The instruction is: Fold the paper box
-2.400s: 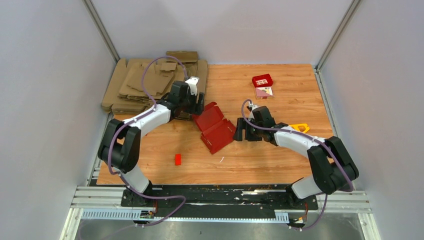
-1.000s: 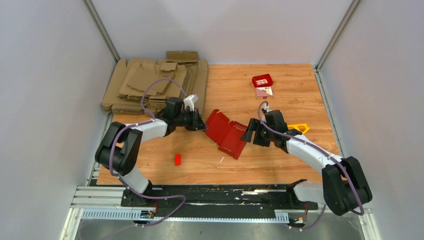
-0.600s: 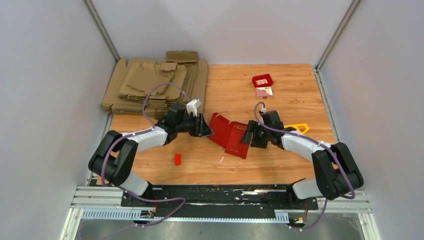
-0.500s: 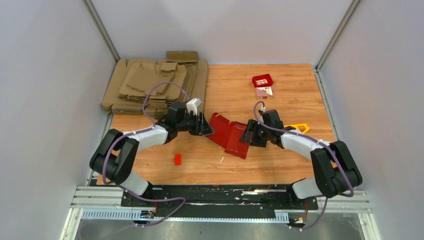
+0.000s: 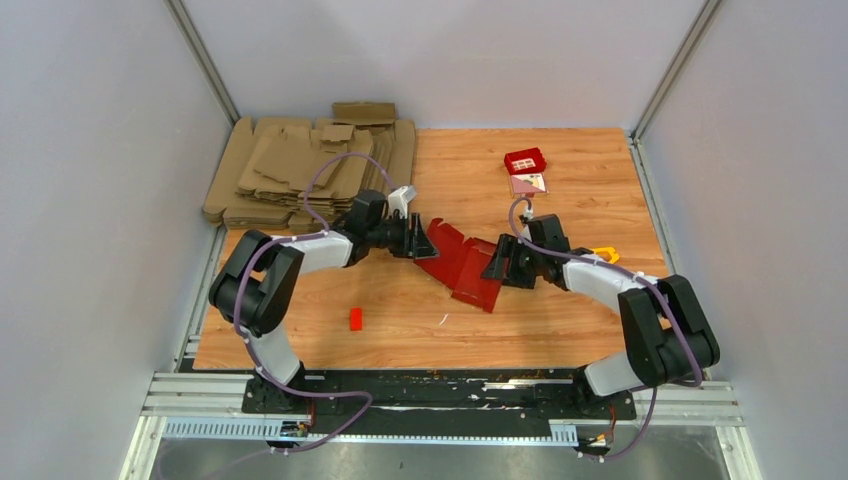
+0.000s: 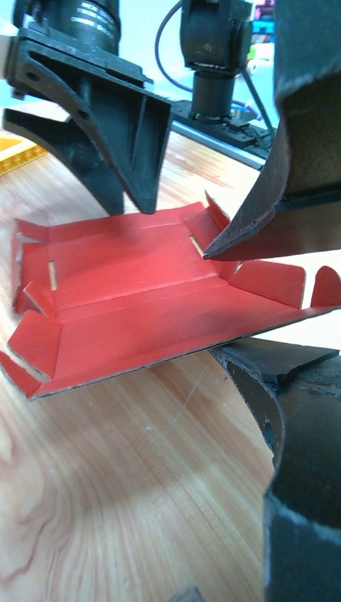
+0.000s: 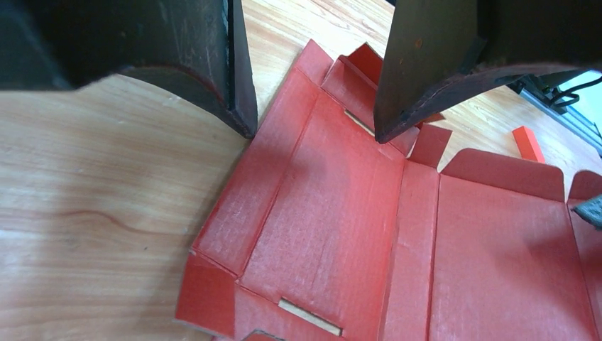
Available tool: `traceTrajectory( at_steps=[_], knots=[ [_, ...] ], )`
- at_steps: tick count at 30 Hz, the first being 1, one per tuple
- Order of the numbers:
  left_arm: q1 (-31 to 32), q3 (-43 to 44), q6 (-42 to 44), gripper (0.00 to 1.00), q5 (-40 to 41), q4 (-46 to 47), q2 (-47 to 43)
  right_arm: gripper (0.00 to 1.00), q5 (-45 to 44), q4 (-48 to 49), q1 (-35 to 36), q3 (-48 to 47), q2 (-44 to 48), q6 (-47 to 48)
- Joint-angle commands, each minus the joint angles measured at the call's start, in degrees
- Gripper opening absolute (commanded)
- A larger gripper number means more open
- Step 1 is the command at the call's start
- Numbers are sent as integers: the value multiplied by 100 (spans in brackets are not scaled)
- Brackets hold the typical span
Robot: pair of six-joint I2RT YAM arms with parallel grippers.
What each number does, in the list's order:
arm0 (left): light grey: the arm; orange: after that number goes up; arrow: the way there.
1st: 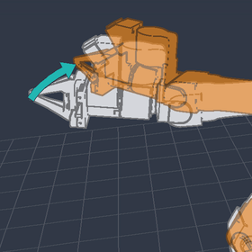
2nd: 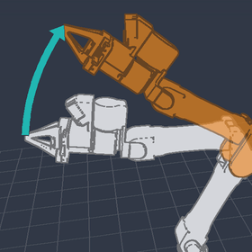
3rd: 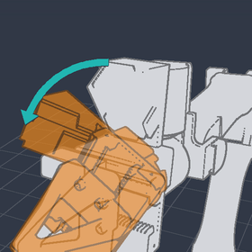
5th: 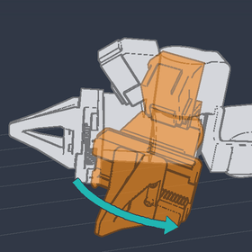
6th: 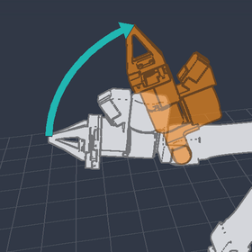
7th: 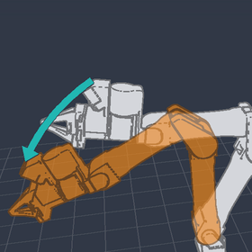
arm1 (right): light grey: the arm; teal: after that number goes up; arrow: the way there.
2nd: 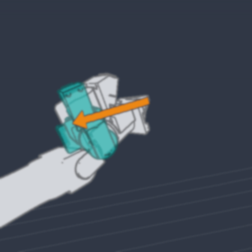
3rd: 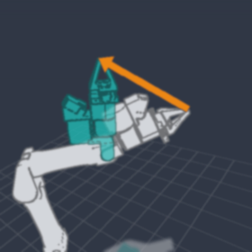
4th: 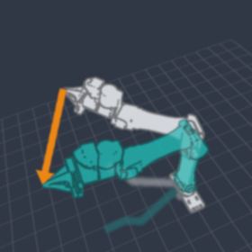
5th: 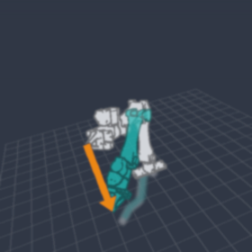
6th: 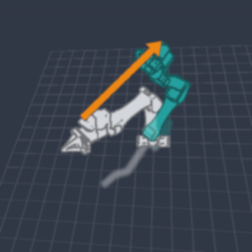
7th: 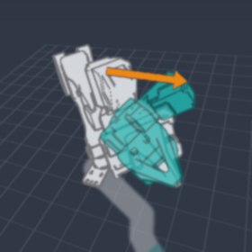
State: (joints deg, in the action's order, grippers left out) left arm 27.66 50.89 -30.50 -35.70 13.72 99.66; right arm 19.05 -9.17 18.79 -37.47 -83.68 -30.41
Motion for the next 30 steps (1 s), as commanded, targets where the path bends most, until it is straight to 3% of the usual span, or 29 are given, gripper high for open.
traceTrajectory(
  at_steps=[1, 7, 11, 18, 21, 30],
  knots=[
    [37, 109, 116, 49, -568, 231, 88, 62, -320, -140, -119, -198, -169, 348],
    [374, -189, 418, 50, -320, -262, -376, 62, -439, -135, -133, -317, -234, 447],
    [349, -231, 495, 66, 261, -433, -524, 62, -504, -52, -132, -263, -253, 464],
    [-57, 143, 34, 80, 661, 5, -41, 62, -540, 3, -129, -208, -198, 479],
    [-59, 469, 137, 75, 697, -187, 355, 62, -542, 7, -126, -199, -163, 491],
    [-62, 500, -77, 45, 147, 176, 586, 61, -387, 79, -130, -166, -122, 503]
  ],
)
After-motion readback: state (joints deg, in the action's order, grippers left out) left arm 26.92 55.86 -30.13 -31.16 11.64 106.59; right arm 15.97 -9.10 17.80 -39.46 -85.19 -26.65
